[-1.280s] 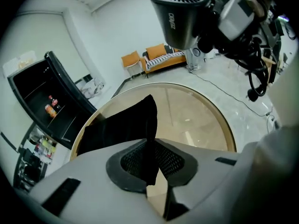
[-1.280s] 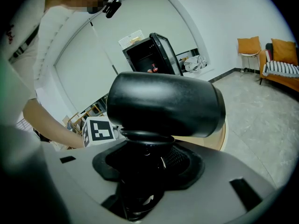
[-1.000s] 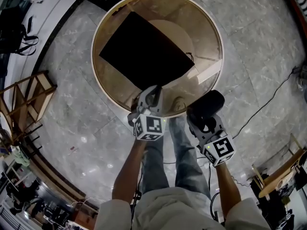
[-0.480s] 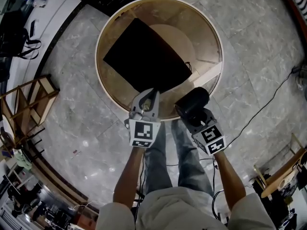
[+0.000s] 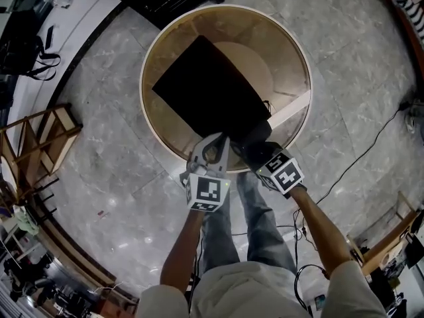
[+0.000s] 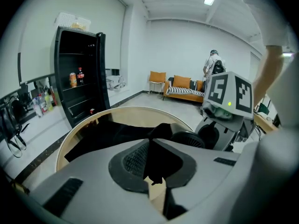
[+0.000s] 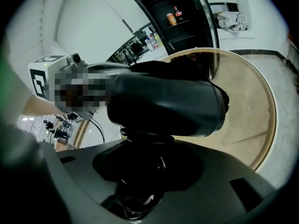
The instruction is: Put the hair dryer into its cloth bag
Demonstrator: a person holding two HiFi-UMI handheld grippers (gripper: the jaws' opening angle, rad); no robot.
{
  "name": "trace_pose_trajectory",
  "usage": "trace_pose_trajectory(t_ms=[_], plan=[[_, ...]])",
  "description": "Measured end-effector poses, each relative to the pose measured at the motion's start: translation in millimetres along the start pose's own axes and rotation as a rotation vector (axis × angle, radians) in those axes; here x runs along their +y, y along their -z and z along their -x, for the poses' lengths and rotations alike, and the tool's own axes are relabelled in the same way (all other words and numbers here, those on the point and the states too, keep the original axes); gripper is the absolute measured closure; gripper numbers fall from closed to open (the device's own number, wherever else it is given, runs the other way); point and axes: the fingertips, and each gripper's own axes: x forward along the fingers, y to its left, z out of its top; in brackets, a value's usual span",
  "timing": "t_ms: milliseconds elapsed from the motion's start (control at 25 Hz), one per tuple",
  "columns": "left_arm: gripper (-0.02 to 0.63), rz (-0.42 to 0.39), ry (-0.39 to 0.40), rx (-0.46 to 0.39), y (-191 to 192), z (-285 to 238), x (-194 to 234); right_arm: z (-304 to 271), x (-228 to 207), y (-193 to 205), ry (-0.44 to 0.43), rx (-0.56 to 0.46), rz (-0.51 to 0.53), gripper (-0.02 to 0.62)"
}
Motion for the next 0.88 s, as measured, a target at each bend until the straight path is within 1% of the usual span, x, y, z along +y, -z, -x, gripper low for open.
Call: trace_pose_trajectory(t_ms=[200,440,520,640,760,880], plan=[[0.563,-0.034,0.024,-0.005,0,2,-2,-11,-8,-10,0.009,0.072,0.028,0.39],[0.563,-0.028,0.043,-0.011,0,5,-5,-22,-20,-30,0.041,0.117,0.047,0.388],[0.563,-0.028,0.048,-0.018,-3,6,-3,-26,-24,-35,0.059,0.136,0.058,0.388],[0.563,-0.021,0.062,-0.039,-12,8,-2,-31,-25,-38,0.058,0.172,0.069,0.388],[0.563,-0.018,0.092,-0.045,-17,7,-11,-33,-27,-39,0.046,0.185,0.049,0.388],[0.563,-0.024,0.122,-0.047,-19,11,-22,-35,-29,-43,0.053,0.172,0.031,0.388]])
